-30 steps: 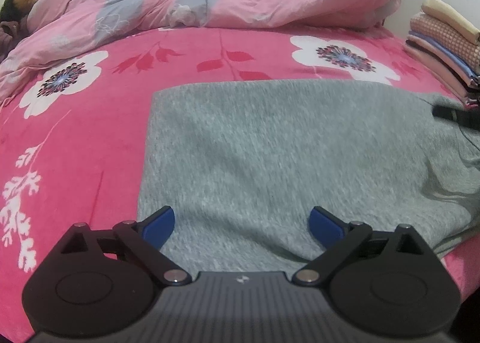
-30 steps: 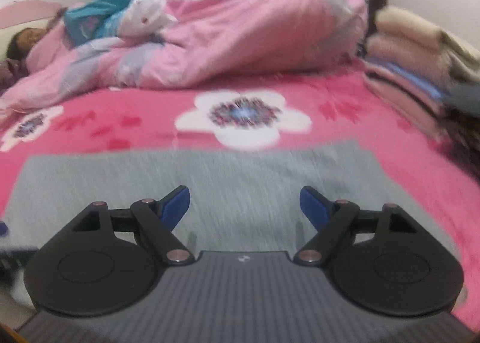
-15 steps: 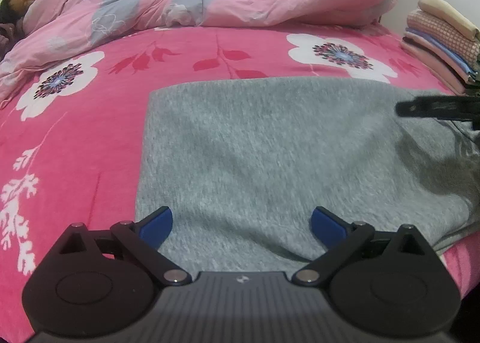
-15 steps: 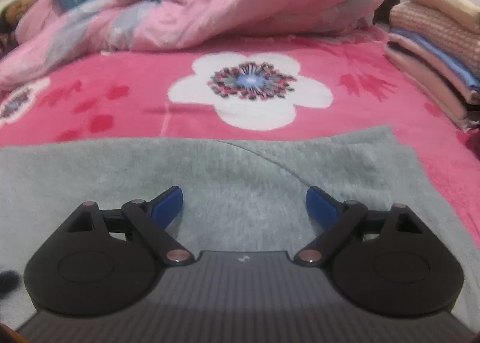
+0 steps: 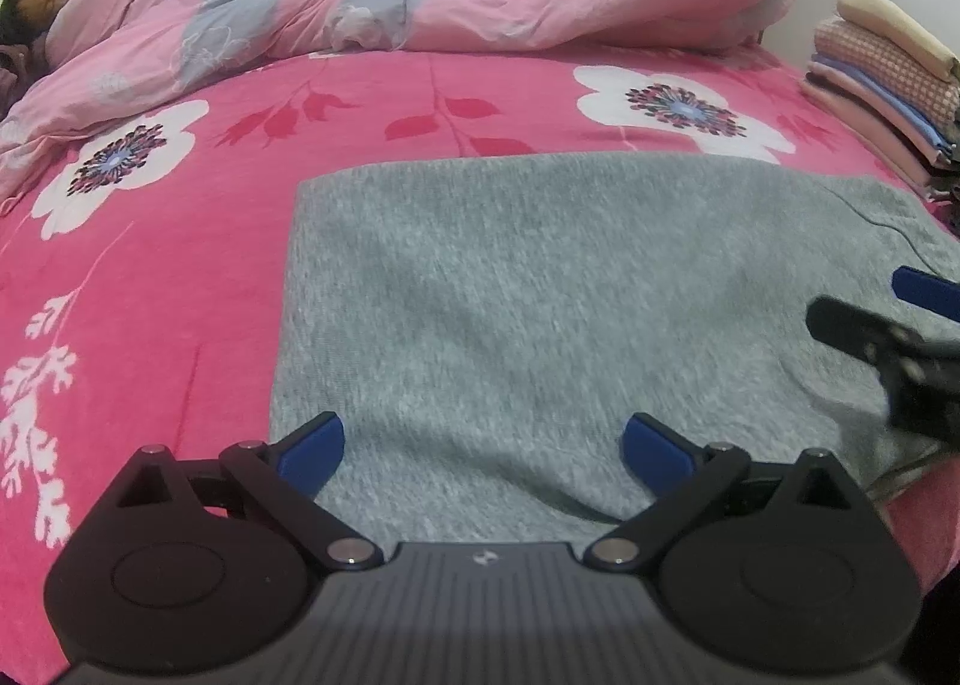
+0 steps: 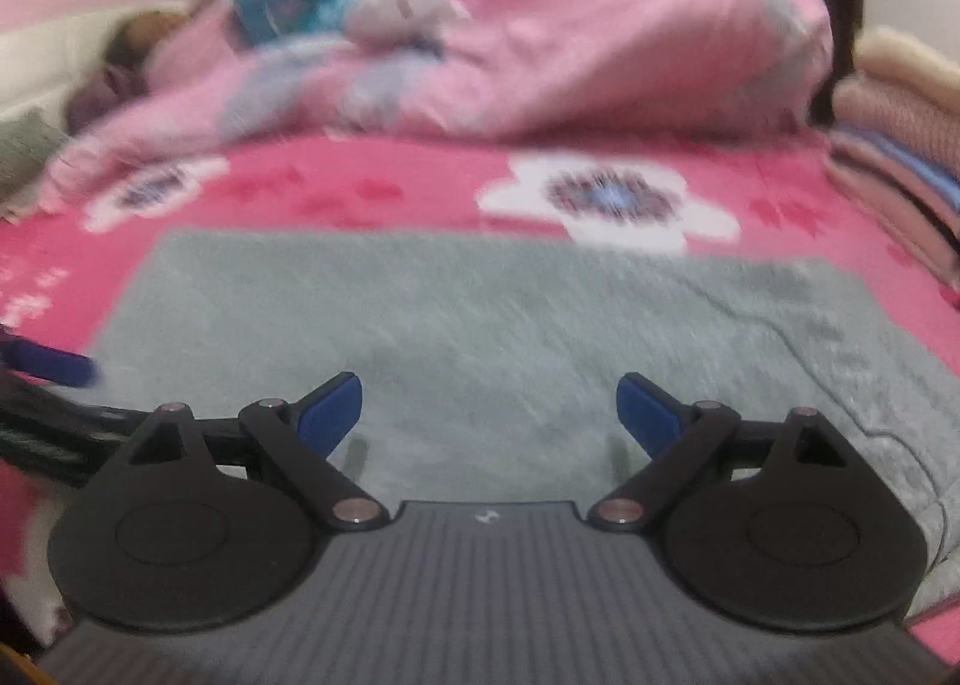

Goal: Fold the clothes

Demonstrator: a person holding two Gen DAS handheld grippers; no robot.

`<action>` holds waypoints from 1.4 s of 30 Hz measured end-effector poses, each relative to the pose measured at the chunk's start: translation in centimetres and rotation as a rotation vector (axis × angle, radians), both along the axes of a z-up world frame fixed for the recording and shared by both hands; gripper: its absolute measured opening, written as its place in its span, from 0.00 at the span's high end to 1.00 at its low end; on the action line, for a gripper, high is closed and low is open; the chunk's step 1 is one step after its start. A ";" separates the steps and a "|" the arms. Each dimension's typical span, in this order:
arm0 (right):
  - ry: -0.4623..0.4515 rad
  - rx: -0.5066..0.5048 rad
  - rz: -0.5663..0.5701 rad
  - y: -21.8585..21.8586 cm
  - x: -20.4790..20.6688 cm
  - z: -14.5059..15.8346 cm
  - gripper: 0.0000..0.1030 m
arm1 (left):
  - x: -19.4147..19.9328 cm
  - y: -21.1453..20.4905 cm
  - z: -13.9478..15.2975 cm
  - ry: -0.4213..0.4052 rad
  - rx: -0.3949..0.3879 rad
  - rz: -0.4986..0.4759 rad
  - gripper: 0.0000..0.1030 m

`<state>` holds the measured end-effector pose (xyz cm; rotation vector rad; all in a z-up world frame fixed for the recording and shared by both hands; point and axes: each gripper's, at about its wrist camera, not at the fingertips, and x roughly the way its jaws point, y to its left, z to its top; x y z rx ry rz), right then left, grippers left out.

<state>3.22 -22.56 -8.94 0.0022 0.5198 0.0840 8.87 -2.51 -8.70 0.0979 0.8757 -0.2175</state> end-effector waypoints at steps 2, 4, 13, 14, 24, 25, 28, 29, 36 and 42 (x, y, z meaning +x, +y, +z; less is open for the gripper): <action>0.007 -0.023 0.070 1.1 -0.8 -1.4 0.10 | 0.0 -0.1 0.0 0.001 0.001 0.001 0.02; 0.000 -0.003 0.070 1.1 -1.2 -3.3 0.10 | 0.0 -0.1 0.0 0.001 0.002 0.002 0.01; -0.072 0.014 0.115 2.3 -3.4 -3.1 0.10 | -0.4 -0.3 -0.2 -0.005 0.003 0.009 0.01; -0.057 0.022 0.111 2.4 -3.4 -4.0 0.08 | -0.4 -0.3 -0.2 -0.006 0.008 0.008 0.01; -0.104 0.042 0.111 2.2 -3.7 -5.2 0.07 | -2.8 2.7 0.9 -0.087 -0.081 0.043 0.02; -0.108 0.043 0.111 2.2 -3.8 -5.3 0.07 | -3.1 3.1 1.1 -0.098 -0.094 0.048 0.02; -0.121 0.048 0.113 2.2 -4.2 -5.5 0.07 | -4.2 4.5 1.6 -0.131 -0.135 0.065 0.02; -0.125 0.050 0.114 2.2 -4.3 -5.6 0.06 | -4.5 5.0 1.7 -0.142 -0.149 0.071 0.02; -0.145 0.058 0.121 2.0 -4.4 -5.8 0.06 | -5.4 8.3 1.1 -0.096 -0.269 0.117 0.07; -0.159 0.060 0.122 2.0 -4.6 -5.9 0.06 | -6.2 10.2 -0.7 -0.032 -0.416 0.132 0.14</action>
